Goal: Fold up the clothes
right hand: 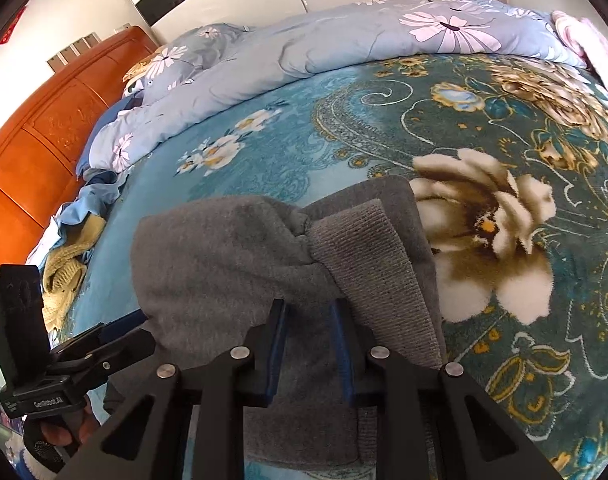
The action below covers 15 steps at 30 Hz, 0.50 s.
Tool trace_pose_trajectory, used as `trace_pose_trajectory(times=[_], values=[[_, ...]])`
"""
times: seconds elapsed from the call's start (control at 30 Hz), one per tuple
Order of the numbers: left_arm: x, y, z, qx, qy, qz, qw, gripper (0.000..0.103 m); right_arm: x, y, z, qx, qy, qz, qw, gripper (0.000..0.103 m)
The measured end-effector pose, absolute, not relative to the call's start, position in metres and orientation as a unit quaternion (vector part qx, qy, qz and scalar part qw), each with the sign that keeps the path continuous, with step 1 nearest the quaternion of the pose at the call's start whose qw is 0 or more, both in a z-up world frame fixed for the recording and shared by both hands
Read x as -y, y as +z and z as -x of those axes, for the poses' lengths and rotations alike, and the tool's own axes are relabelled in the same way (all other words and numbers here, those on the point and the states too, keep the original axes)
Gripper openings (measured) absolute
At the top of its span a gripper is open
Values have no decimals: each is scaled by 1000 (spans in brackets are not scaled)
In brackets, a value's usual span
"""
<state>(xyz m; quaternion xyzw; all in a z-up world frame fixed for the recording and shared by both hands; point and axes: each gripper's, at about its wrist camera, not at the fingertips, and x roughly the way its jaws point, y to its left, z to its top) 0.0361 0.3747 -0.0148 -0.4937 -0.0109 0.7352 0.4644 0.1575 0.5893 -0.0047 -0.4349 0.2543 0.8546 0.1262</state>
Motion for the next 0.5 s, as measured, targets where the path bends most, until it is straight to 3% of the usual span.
trace_pose_trajectory(times=[0.13,0.2,0.3,0.5], values=[[-362,-9,-36,36,738,495,457,76,-581,12,-168,-226,868,423,132,34],[-354,-8,-35,43,744,492,449,83,-579,19,-178,-217,874,412,138,52],[-346,-11,-34,49,751,493,437,89,-577,29,-193,-204,883,397,147,70],[-342,-27,-31,64,740,517,426,89,-588,16,-211,-231,873,400,155,96]])
